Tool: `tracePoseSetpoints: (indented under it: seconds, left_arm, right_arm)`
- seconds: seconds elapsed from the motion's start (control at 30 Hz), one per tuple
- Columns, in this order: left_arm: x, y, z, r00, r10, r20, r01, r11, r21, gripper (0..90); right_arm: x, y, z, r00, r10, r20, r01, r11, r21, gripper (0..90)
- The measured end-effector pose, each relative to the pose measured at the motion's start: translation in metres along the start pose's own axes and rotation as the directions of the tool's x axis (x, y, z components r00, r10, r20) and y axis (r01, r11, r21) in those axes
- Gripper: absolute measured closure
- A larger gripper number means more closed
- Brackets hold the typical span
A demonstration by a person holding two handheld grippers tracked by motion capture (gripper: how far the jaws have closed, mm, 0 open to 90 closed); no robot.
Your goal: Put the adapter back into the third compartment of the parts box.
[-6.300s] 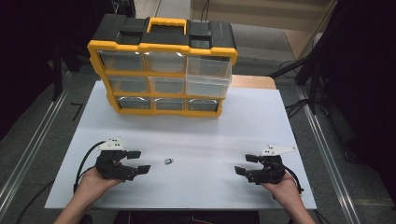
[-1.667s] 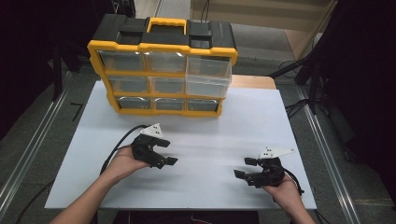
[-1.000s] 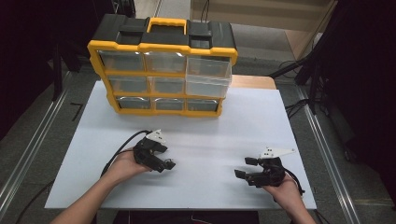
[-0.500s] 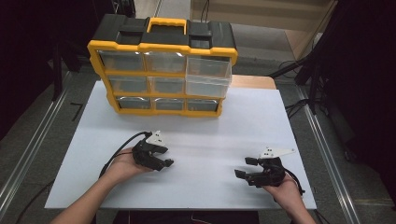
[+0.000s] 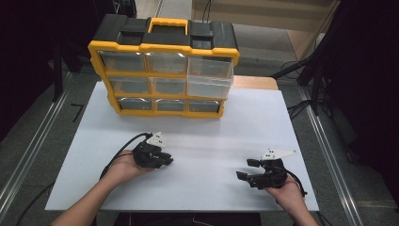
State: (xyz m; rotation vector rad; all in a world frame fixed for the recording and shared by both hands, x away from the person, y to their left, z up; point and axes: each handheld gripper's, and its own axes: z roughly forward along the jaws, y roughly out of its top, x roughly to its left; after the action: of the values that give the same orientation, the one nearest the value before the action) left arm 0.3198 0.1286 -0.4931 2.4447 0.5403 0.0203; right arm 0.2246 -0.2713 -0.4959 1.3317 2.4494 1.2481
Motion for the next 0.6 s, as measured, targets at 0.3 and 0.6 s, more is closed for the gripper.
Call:
tracePoseSetpoints:
  seconds: [0.3,0.6]
  left_arm:
    - [0.005,0.0,0.0,0.9985,-0.043,0.035,0.043,0.999,-0.007,77.8]
    - [0.003,0.006,-0.012,0.9944,-0.043,0.097,0.044,0.999,-0.012,77.8]
  right_arm:
    - [0.0,0.0,0.001,1.0,-0.001,-0.005,0.001,1.0,0.003,24.0]
    - [0.0,0.0,0.0,0.9999,-0.007,-0.01,0.007,1.0,-0.001,24.0]
